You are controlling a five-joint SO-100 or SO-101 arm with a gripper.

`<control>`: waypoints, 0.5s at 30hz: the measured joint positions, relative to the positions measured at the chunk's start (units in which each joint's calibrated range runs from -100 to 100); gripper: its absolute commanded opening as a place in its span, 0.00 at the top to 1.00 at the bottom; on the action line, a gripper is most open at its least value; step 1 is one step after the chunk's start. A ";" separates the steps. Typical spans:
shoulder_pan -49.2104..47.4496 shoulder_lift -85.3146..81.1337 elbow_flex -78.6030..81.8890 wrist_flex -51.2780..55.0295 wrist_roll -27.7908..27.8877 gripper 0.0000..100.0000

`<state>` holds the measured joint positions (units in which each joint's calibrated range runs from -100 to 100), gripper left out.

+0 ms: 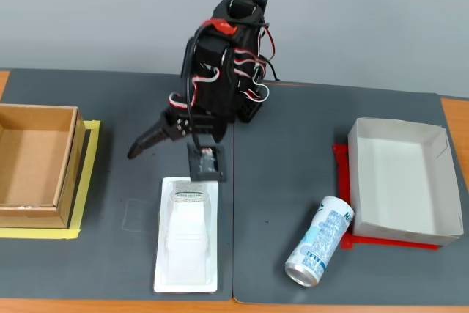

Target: Pick the sandwich and put it in the gray box

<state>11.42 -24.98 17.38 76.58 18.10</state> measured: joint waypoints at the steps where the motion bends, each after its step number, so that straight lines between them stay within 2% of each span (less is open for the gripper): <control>1: -0.37 1.19 0.00 -0.43 0.00 0.39; 5: -1.99 4.59 0.00 -3.30 -0.44 0.37; 15: -3.39 8.41 -1.71 -5.64 -6.94 0.37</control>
<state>8.03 -16.57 15.67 70.95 11.16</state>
